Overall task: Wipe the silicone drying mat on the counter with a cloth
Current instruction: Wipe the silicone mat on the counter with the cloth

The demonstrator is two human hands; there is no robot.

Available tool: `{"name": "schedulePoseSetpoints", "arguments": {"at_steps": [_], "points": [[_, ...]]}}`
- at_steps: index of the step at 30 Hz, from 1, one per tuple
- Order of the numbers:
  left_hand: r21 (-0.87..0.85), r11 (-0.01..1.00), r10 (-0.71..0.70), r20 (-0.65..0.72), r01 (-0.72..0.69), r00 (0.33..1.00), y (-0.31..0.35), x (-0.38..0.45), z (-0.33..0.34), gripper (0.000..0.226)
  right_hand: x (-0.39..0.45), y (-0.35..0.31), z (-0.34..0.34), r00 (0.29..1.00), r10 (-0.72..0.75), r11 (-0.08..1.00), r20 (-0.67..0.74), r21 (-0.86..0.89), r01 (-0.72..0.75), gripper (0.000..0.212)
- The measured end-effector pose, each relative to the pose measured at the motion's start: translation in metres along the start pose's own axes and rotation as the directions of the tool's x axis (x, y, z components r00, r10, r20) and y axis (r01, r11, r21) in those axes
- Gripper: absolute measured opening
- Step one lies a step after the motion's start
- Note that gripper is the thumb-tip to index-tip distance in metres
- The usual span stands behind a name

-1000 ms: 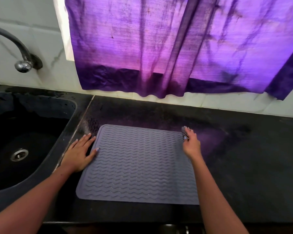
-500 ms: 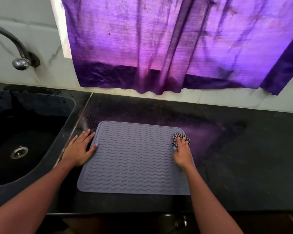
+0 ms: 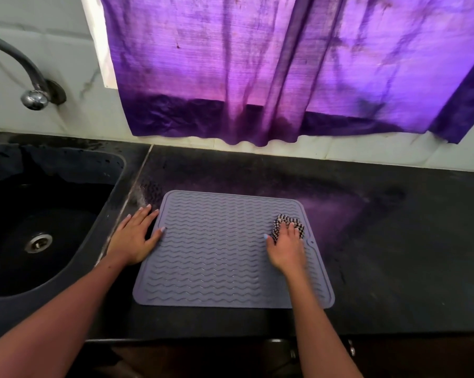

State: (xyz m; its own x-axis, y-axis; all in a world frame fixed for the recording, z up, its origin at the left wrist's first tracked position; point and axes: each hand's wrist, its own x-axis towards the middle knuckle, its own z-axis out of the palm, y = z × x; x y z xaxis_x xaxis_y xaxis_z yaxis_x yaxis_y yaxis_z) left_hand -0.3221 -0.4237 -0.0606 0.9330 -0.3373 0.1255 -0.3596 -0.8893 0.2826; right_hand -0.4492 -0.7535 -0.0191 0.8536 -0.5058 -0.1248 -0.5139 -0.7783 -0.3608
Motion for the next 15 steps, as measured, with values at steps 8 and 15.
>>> {"name": "schedulePoseSetpoints", "arguments": {"at_steps": [8,15], "points": [[-0.006,1.000,0.006,0.000,-0.006,1.000,0.000,-0.001,0.002,0.088,-0.005,0.003,0.012,0.991,-0.026,1.000,-0.131,-0.012,0.025,0.058],[0.000,1.000,0.007,0.014,-0.007,1.000,-0.002,0.000,0.003,0.088,0.001,0.003,-0.020,0.980,0.148,0.770,-0.136,0.638,-0.028,0.045]]}}
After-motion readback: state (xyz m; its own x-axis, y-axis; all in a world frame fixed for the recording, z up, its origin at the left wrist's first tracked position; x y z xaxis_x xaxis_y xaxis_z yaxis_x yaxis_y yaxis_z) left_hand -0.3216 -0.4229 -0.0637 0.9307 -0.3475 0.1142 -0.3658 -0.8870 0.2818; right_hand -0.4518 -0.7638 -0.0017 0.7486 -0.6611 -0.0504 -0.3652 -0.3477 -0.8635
